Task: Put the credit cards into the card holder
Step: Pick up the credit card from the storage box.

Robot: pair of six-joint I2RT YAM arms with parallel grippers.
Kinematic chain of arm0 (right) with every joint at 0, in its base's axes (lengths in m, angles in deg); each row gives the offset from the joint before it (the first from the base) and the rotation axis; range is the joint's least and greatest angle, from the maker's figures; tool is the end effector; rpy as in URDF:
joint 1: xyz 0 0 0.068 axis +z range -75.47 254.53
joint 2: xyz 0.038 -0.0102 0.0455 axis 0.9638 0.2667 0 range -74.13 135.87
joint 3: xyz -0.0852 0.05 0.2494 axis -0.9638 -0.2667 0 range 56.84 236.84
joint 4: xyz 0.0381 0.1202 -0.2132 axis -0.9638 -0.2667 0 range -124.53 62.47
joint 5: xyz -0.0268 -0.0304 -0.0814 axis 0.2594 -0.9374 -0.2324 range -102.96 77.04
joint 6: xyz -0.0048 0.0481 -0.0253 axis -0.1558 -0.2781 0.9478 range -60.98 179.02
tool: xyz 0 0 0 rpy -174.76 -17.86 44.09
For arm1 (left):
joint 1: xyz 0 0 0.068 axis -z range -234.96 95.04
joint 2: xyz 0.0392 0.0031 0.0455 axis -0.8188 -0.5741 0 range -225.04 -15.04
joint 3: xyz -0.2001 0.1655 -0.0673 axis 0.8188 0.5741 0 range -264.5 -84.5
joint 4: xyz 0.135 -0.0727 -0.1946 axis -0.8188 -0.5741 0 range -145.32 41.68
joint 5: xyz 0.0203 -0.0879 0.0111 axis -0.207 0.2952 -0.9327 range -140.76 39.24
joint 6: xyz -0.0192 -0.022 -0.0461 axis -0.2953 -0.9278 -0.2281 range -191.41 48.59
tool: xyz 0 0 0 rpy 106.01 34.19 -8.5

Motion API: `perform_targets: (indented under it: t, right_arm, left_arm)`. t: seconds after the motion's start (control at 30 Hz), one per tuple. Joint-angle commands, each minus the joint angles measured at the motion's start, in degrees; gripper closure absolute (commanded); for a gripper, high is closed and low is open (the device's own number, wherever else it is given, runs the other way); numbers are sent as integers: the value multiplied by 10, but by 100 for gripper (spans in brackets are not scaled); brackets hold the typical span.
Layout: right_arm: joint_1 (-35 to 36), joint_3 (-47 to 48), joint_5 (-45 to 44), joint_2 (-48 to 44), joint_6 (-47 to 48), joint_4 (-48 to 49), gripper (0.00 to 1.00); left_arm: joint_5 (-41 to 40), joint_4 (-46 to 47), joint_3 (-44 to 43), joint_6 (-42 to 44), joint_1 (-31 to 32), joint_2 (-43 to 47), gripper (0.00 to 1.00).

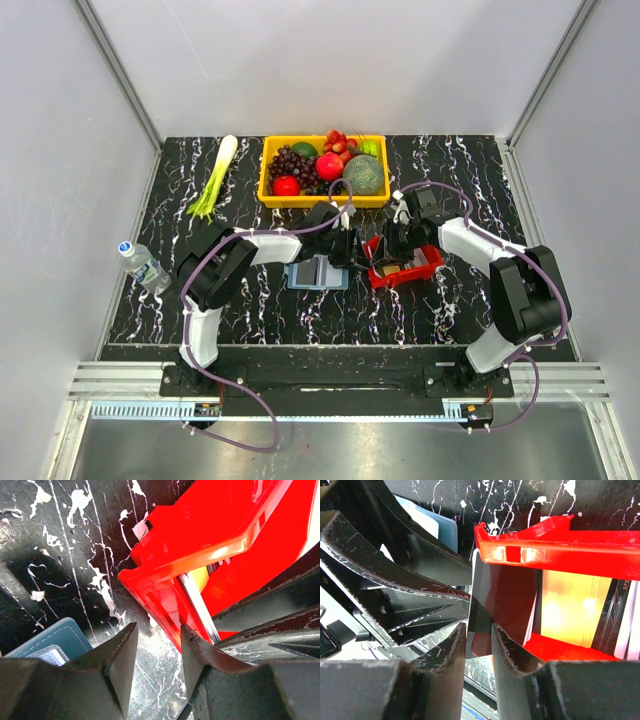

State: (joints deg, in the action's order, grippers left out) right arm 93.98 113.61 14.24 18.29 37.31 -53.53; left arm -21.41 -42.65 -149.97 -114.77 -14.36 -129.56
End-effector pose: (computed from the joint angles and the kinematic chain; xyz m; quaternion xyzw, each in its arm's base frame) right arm 0.2807 0.1168 0.1933 -0.0390 0.9433 0.2971 0.1427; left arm 0.2926 -0.2745 0.1421 0.0789 0.8905 -0.4290 0.1290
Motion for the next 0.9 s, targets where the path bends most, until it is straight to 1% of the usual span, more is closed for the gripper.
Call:
perform_targets:
  t: [0.0, 0.03, 0.1, 0.13, 0.23, 0.3, 0.43, 0.7, 0.83, 0.87]
  right_arm:
    - [2, -6, 42, -12, -11, 23, 68]
    - [2, -6, 42, -11, -11, 22, 71]
    - [2, -7, 39, -9, -11, 23, 73]
    - [2, -8, 34, -8, -12, 22, 77]
    - [1, -9, 31, -8, -14, 23, 83]
    - [2, -9, 29, -12, -15, 22, 84]
    - [-4, -11, 29, -26, -20, 27, 84]
    - [-19, -15, 67, -30, -19, 38, 82]
    - [-19, -21, 80, -17, -19, 44, 79]
    - [-19, -22, 86, -15, -20, 46, 76]
  left_arm:
    - [-2, 19, -19, 3, 2, -7, 57]
    - [-3, 20, -19, 3, 2, -7, 57]
    - [-2, 20, -18, 3, 1, -6, 57]
    - [-3, 21, -19, 3, 2, -6, 57]
    - [-1, 20, -19, 2, 2, -8, 57]
    - [-2, 21, -18, 2, 2, -8, 57]
    - [0, 21, -18, 2, 1, -8, 57]
    - [0, 23, -17, 2, 2, -7, 57]
    - [2, 23, -17, 1, 2, -6, 57]
    - [0, 24, -18, 1, 1, -5, 57]
